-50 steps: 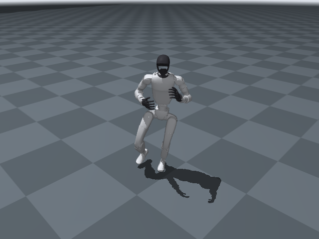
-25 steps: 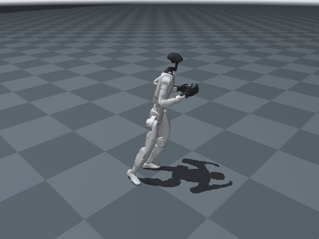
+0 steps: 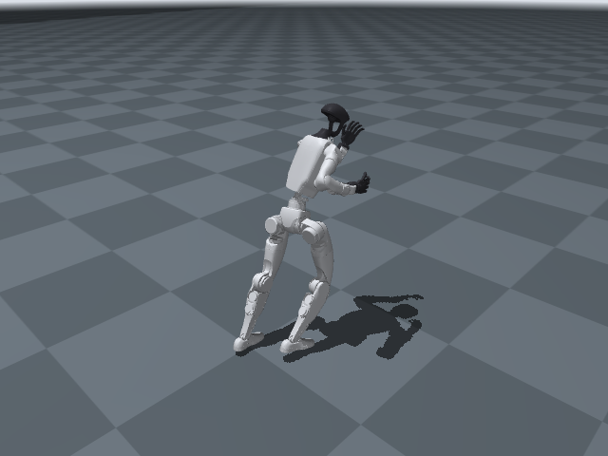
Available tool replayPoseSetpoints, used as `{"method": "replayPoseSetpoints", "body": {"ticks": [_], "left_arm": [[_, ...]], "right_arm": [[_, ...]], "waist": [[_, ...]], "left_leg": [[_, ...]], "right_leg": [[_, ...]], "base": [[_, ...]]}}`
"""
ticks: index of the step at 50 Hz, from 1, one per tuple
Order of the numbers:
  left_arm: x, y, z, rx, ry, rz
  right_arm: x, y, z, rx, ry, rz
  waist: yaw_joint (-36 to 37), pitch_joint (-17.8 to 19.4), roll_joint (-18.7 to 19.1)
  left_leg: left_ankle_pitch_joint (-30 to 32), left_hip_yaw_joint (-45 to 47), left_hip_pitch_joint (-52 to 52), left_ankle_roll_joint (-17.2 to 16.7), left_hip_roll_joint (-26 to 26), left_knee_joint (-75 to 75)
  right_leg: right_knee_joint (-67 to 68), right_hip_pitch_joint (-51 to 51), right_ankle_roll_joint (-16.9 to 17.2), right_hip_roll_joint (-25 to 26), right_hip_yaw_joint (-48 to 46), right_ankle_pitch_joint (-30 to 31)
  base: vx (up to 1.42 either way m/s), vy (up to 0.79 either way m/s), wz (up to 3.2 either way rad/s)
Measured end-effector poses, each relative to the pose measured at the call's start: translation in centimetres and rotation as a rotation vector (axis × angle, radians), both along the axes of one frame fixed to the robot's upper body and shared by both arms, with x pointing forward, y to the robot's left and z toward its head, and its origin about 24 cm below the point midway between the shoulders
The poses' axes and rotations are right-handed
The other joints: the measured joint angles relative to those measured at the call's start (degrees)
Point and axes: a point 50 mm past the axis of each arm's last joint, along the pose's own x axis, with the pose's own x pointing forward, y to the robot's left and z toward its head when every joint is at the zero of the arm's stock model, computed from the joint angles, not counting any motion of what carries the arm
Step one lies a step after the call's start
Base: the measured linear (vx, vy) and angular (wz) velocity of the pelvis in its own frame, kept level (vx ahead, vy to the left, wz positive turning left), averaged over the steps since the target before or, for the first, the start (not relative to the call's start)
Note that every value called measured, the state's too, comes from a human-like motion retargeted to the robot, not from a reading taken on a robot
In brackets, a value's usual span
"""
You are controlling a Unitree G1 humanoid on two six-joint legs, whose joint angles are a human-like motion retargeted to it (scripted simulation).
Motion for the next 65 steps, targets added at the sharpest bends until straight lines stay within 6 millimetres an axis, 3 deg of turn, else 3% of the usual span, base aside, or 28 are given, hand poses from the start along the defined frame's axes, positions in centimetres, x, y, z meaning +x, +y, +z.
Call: {"method": "replayPoseSetpoints", "body": {"ticks": [3,5,7,9,12,14,16,19,22,25,28,30,31,32,33,35,38,40,43,45,48,51,54,56,58,60,62,65], "left_arm": [[-1.9,1.2,1.1,-0.164,-0.072,-0.099],[-3.3,3.7,1.2,-0.309,-0.095,-0.566],[-3.2,4.5,0.2,-0.249,-0.081,-0.560],[-1.9,5.2,-1.7,-0.178,0.026,-0.421],[1.9,6.3,-8.2,-0.208,0.430,-0.348],[2.8,8.0,-14.2,-0.264,0.745,-0.239],[0.6,10.3,-18.4,-0.321,0.963,-0.234],[-3.4,13.4,-19.5,-0.234,1.123,-0.134],[-6.0,15.4,-19.8,-0.091,1.219,-0.035],[-7.1,17.3,-20.2,-0.195,1.199,0.156],[-6.2,15.8,-20.7,-0.068,1.187,0.033],[-3.8,14.9,-21.1,-0.096,1.137,0.095],[-1.9,13.2,-21.4,-0.036,1.126,-0.019],[-0.2,11.4,-21.2,0.016,1.089,-0.107],[1.3,9.8,-20.1,0.035,1.012,-0.140],[3.8,6.2,-15.8,0.071,0.785,-0.189],[3.6,3.4,-8.2,0.096,0.437,-0.238],[2.6,2.8,-4.3,0.120,0.263,-0.201],[1.4,2.3,-1.5,0.119,0.131,-0.151],[0.6,2.0,-0.5,0.079,0.084,-0.163],[-0.1,2.4,-0.7,0.067,0.045,-0.116],[0.8,4.0,-3.5,0.074,0.169,-0.068],[3.3,6.4,-10.1,0.000,0.532,-0.001],[3.6,8.3,-16.1,-0.084,0.829,0.023],[1.6,10.2,-20.8,-0.161,1.058,-0.007],[-1.3,11.9,-23.1,-0.164,1.200,0.010],[-3.7,13.8,-23.9,-0.082,1.292,0.096],[-6.4,16.5,-24.3,0.000,1.402,0.198]], "right_arm": [[-0.9,-0.6,-0.3,-0.073,0.046,-0.015],[-0.3,0.2,-1.0,-0.200,0.051,0.031],[0.6,1.5,-1.9,-0.266,0.057,0.107],[2.2,3.3,-3.1,-0.293,0.068,0.183],[5.6,6.7,-4.1,-0.218,0.068,0.221],[7.3,8.9,-1.6,-0.157,-0.057,0.211],[7.3,10.5,2.6,-0.023,-0.228,0.222],[5.0,10.8,7.9,0.257,-0.430,0.281],[2.5,10.9,9.4,0.354,-0.521,0.394],[1.4,12.6,8.5,0.386,-0.444,0.590],[1.6,13.6,5.3,0.231,-0.322,0.615],[2.8,13.0,2.7,0.102,-0.229,0.525],[3.4,12.9,1.0,0.049,-0.162,0.484],[3.8,12.6,-0.7,0.011,-0.096,0.439],[4.0,12.0,-2.2,0.002,-0.033,0.382],[3.9,10.3,-3.5,0.032,0.042,0.314],[2.1,7.0,-2.5,0.094,0.059,0.337],[0.8,4.8,-1.8,0.067,0.080,0.323],[-0.2,2.0,-2.3,-0.033,0.173,0.261],[-0.5,0.6,-3.2,-0.094,0.238,0.203],[-0.3,-0.1,-4.4,-0.163,0.253,0.086],[1.3,0.9,-5.5,-0.194,0.219,0.003],[4.9,3.3,-5.4,-0.121,0.145,-0.050],[7.3,5.0,-2.5,-0.096,-0.007,-0.060],[8.0,6.2,2.0,-0.053,-0.217,-0.046],[6.8,7.0,5.7,0.062,-0.377,-0.010],[5.3,7.4,7.5,0.179,-0.450,0.062],[3.5,8.0,8.6,0.266,-0.488,0.219]], "waist": [[-3.6,-1.8,2.3],[-3.9,-0.9,1.2],[-3.2,1.1,-2.2],[-1.8,3.4,-6.4],[3.1,2.3,-9.1],[9.9,0.3,-9.5],[19.3,-1.1,-12.9],[32.6,-4.4,-21.4],[44.7,-4.9,-26.9],[51.5,-2.8,-23.2],[50.9,0.5,-12.0],[49.2,-0.3,-10.1],[47.8,0.2,-9.8],[46.3,1.1,-9.2],[44.6,2.9,-8.1],[40.8,4.1,-9.0],[28.7,-2.3,-9.1],[19.6,-5.7,-4.7],[7.1,-6.3,0.7],[-0.3,-4.7,0.6],[-5.2,0.0,-3.5],[-1.8,4.9,-9.2],[3.8,6.8,-8.3],[8.4,4.7,-6.4],[14.7,0.5,-7.7],[22.6,-3.8,-12.0],[30.3,-6.2,-17.5],[40.3,-5.4,-19.2]], "left_leg": [[17.8,-2.4,3.4,-4.1,0.3,-4.3],[24.9,-3.7,7.9,-3.9,-1.7,-6.2],[23.1,-4.1,12.6,-2.1,-4.5,-3.7],[18.0,-2.2,13.7,1.9,-7.4,6.2],[6.6,7.9,-1.0,8.5,-4.8,39.3],[0.8,12.9,-12.9,11.7,0.7,57.4],[-1.0,15.6,-20.8,11.7,2.2,64.6],[-1.3,13.5,-32.4,14.4,-5.2,58.6],[1.7,17.4,-33.9,10.6,-8.0,36.7],[3.6,23.4,-26.1,3.7,-5.1,9.5],[6.7,24.5,-17.2,-3.4,-3.8,-1.5],[4.3,21.9,-17.6,3.0,-4.0,4.3],[-0.9,19.5,-17.6,7.1,-4.6,10.9],[-5.8,17.3,-16.8,9.9,-4.9,16.7],[-10.0,15.5,-14.1,10.1,-4.7,20.7],[-13.9,13.8,-11.2,9.0,-6.1,23.9],[-11.3,9.2,-11.2,6.7,-6.3,20.7],[-5.2,4.6,-8.5,4.3,-3.6,16.0],[10.8,-1.0,-0.9,0.5,-0.5,7.6],[21.7,-3.6,5.8,-1.2,-0.6,2.8],[30.4,-6.6,18.3,-1.3,-0.7,-1.5],[22.7,-5.2,21.4,3.6,-5.6,14.6],[10.4,2.3,7.9,9.3,-3.4,46.8],[4.0,5.0,-6.0,13.6,-0.2,62.8],[0.9,7.1,-18.8,16.6,-0.3,68.4],[0.6,9.7,-27.3,17.1,-2.2,63.2],[3.8,14.3,-29.4,16.4,-5.8,46.2],[11.7,21.9,-20.6,7.2,-5.3,10.2]], "right_leg": [[-22.3,1.0,3.1,4.4,-5.2,6.6],[-34.8,3.2,5.0,6.6,-4.9,10.4],[-38.4,5.8,6.1,6.5,-3.4,13.3],[-36.7,9.7,5.1,4.5,-2.3,13.3],[-28.1,10.0,-0.2,1.1,-0.2,3.6],[-23.5,8.8,-2.1,1.1,2.6,-1.6],[-23.4,11.5,-1.3,0.4,6.5,-1.9],[-29.6,16.7,5.1,-4.1,10.0,7.8],[-36.7,23.7,10.8,-7.8,14.6,25.4],[-43.0,35.2,12.4,-3.9,19.0,39.5],[-40.0,49.0,6.4,1.5,17.7,37.6],[-20.6,44.3,5.7,1.5,9.4,28.4],[-9.8,41.2,3.9,-0.7,5.9,23.9],[-0.4,38.8,1.9,-2.6,3.0,19.6],[6.6,37.8,-0.6,-4.0,1.4,15.7],[20.5,29.2,-3.7,-7.4,1.5,7.4],[25.1,9.2,-4.3,-6.7,2.3,3.5],[15.5,1.9,-4.4,-4.0,-0.2,4.9],[-14.7,2.4,-1.6,-0.8,-3.5,12.6],[-34.7,5.9,2.9,-1.4,-4.8,17.5],[-44.1,10.2,9.4,-3.0,-5.6,16.6],[-39.7,15.9,8.3,-4.5,-1.1,18.6],[-27.0,16.1,1.7,-1.6,2.3,11.7],[-19.5,13.1,-0.6,0.6,3.3,5.8],[-19.2,12.8,-0.6,1.1,4.7,4.8],[-24.6,16.0,0.9,0.6,7.4,8.7],[-30.4,20.3,4.6,-2.3,11.0,17.3],[-39.6,31.5,8.0,-1.3,17.7,32.9]], "base": [[1.05,-0.20,0.36],[1.07,-0.22,-0.39],[1.06,-0.17,-0.69],[1.08,-0.14,-0.73],[1.05,-0.12,-0.64],[1.11,-0.12,-1.25],[1.28,-0.11,-1.76],[1.39,-0.04,-1.11],[1.53,0.12,-1.31],[1.51,0.24,-1.12],[1.45,0.47,0.46],[1.37,0.35,1.65],[1.33,0.29,1.82],[1.31,0.23,1.71],[1.29,0.18,1.45],[1.26,0.13,1.20],[1.31,0.07,1.56],[1.42,-0.05,1.92],[1.53,-0.24,2.07],[1.61,-0.44,2.04],[1.57,-0.55,0.89],[1.46,-0.55,-0.95],[1.35,-0.44,-1.19],[1.33,-0.35,-0.70],[1.38,-0.34,-0.77],[1.47,-0.30,-1.09],[1.55,-0.08,-1.38],[1.63,0.06,-1.84]]}}
